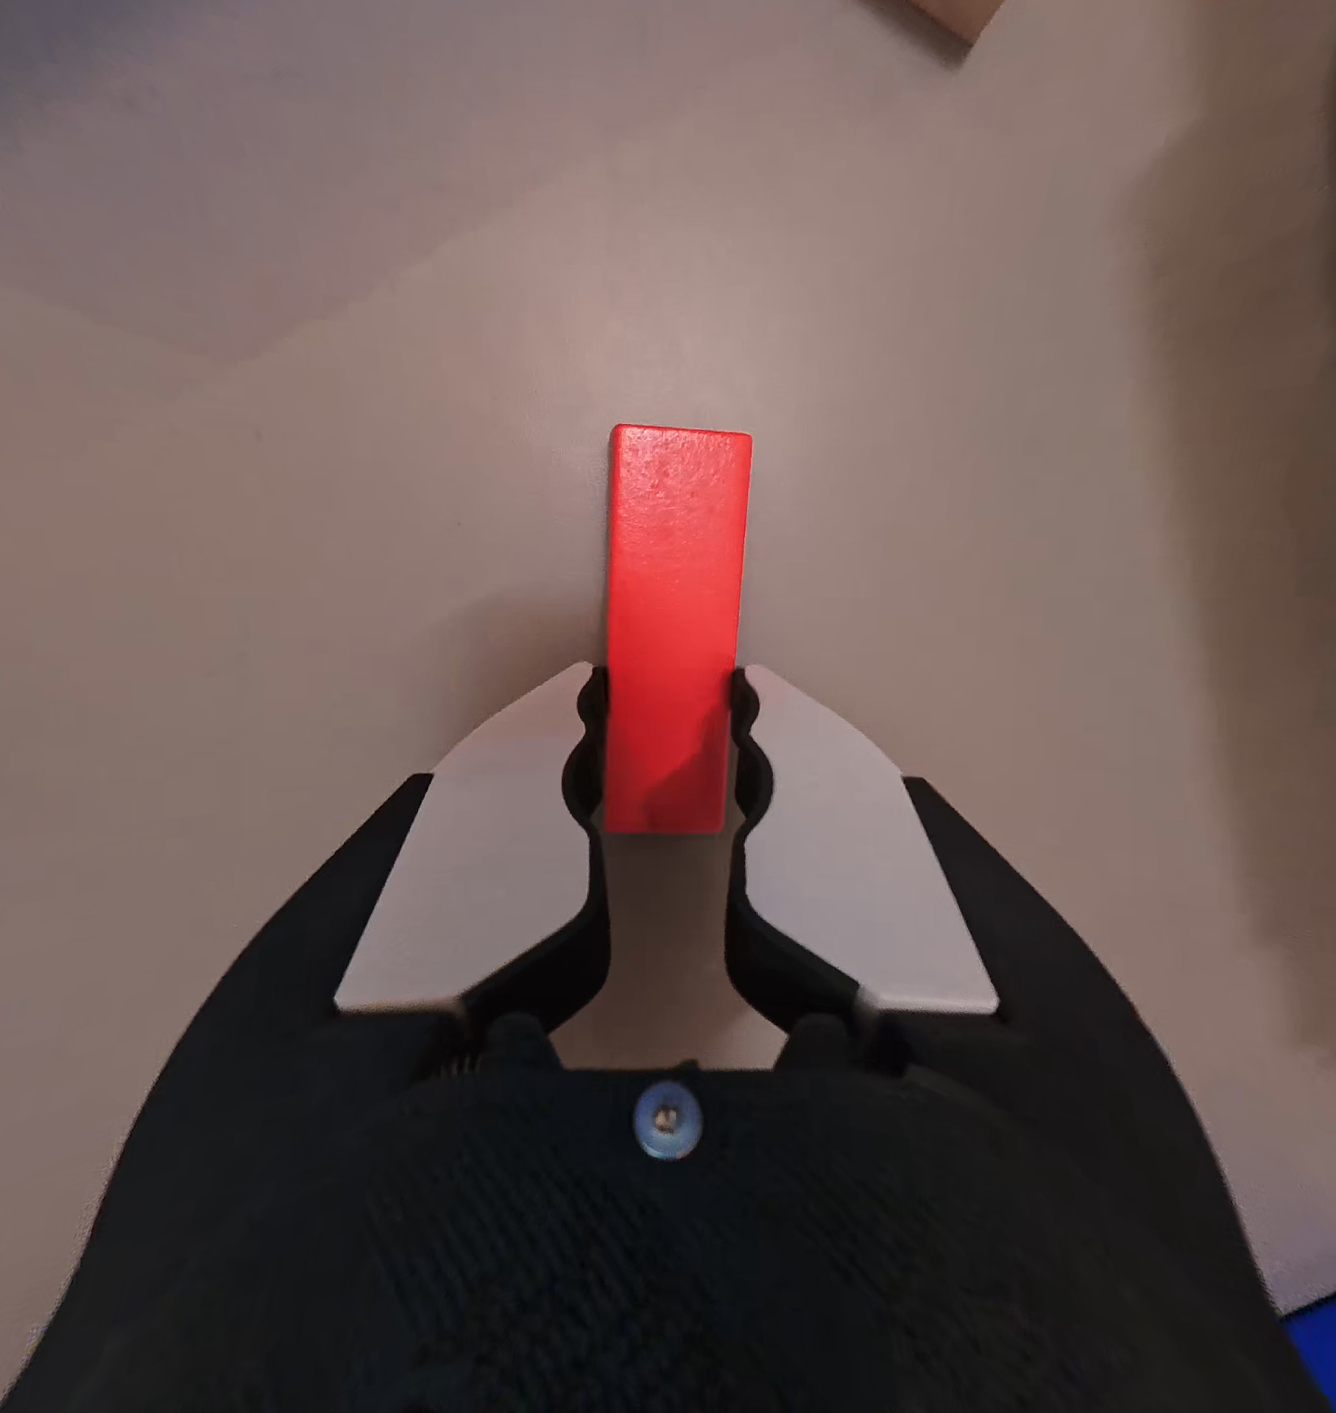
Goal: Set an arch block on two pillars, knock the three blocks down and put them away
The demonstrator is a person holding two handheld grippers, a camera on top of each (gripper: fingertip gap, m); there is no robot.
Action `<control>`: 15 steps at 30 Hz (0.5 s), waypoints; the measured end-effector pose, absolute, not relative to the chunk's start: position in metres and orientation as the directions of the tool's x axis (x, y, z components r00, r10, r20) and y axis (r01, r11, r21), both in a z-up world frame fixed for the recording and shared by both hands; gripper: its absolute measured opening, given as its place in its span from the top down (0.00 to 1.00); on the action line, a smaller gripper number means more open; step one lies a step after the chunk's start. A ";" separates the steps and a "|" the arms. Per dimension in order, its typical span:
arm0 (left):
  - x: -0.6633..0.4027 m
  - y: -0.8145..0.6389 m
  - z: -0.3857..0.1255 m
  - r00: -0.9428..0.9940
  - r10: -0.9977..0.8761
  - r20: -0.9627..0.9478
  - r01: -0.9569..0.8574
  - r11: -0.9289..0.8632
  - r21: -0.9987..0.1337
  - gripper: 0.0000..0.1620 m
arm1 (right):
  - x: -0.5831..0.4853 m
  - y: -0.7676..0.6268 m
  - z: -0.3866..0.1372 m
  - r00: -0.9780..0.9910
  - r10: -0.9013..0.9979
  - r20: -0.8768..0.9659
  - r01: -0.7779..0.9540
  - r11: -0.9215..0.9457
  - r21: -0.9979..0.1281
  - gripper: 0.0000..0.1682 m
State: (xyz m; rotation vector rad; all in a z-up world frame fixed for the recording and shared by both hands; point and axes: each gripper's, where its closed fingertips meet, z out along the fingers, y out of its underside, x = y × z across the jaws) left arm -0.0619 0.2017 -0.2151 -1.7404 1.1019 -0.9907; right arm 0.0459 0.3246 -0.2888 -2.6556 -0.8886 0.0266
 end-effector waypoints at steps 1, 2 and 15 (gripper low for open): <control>-0.064 0.207 -0.218 0.342 -0.923 0.176 -0.287 -0.281 -0.916 0.58 | 0.046 0.325 -0.289 0.800 0.593 0.092 0.587 -0.741 -0.325 0.81; -0.066 0.213 -0.221 0.381 -0.908 0.173 -0.290 -0.294 -0.911 0.58 | 0.046 0.325 -0.289 0.797 0.596 0.092 0.590 -0.738 -0.327 0.81; -0.062 0.230 -0.230 0.503 -0.852 0.146 -0.311 -0.336 -0.889 0.59 | 0.122 0.302 -0.210 0.863 0.484 0.143 0.496 -0.762 -0.416 0.81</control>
